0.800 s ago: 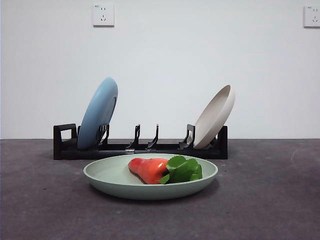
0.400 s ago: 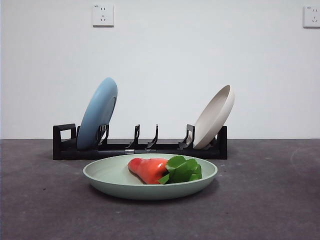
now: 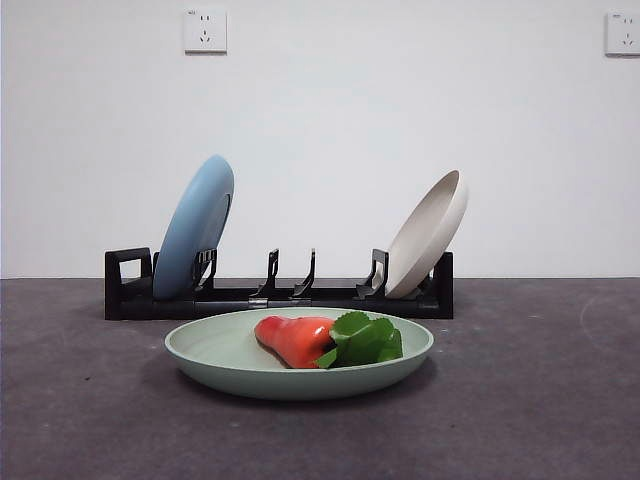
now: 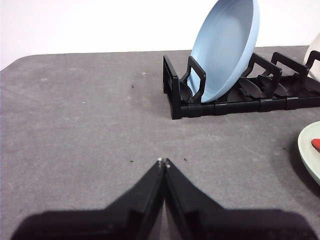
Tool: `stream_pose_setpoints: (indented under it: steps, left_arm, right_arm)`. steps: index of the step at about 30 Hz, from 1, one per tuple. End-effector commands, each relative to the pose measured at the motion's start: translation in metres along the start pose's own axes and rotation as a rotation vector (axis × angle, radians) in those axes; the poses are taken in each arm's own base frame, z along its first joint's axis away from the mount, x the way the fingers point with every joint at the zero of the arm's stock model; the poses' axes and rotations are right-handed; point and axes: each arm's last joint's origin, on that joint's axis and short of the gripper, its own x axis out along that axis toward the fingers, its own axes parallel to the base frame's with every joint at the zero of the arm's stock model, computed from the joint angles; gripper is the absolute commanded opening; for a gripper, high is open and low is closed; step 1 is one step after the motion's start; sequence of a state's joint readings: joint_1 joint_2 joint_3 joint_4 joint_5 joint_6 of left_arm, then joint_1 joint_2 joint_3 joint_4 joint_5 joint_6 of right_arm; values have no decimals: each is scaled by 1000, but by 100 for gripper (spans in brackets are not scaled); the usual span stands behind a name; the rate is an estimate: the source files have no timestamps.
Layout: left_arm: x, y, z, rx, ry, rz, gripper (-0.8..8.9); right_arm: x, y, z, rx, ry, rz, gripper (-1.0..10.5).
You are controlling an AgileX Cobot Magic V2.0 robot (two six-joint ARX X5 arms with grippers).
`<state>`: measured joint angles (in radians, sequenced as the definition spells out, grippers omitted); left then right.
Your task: Take the green plate from the plate rack,put the plate on the table,take the carrot from the table,put the carrot in the plate
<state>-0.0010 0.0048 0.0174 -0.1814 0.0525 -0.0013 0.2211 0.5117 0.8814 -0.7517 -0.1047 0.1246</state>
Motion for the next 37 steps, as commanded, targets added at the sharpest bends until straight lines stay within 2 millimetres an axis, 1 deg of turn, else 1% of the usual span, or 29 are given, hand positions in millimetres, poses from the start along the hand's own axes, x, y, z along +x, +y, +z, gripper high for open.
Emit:
stream_pose_setpoints:
  steps: [1, 3, 4, 8, 13, 16, 20, 25, 29, 33, 37]
  left_arm:
    - [1, 0, -4, -7, 10, 1, -3]
    - [1, 0, -4, -7, 10, 1, -3]
    - [1, 0, -4, -7, 9, 1, -3]
    - [1, 0, -4, -7, 10, 1, -3]
    - [1, 0, -4, -7, 10, 1, -3]
    - [1, 0, -4, -7, 10, 1, -3]
    - [1, 0, -4, -7, 10, 1, -3]
    - [1, 0, -4, -7, 10, 1, -3]
    - [1, 0, -4, -7, 10, 1, -3]
    - [1, 0, -4, -7, 9, 1, -3]
    - [1, 0, -4, -7, 9, 1, -3]
  right_arm:
    - [3, -11, -14, -32, -112, -91, 2]
    - [7, -17, -27, -31, -207, -128, 2]
    - [11, -20, -36, -35, -258, -143, 2]
    - [29, -29, -71, -48, -359, -159, 2]
    - [51, -38, -114, -46, -354, -163, 2]
    - [60, -42, -133, -41, -324, -164, 2]
    - [69, -45, -153, -36, -301, -166, 2]
    - [75, -47, -165, -30, -278, -161, 2]
    - [77, -48, -172, -20, -223, -158, 2]
    - [78, -47, -171, 56, -233, -142, 2]
    - [77, -47, -171, 59, -235, -151, 2]
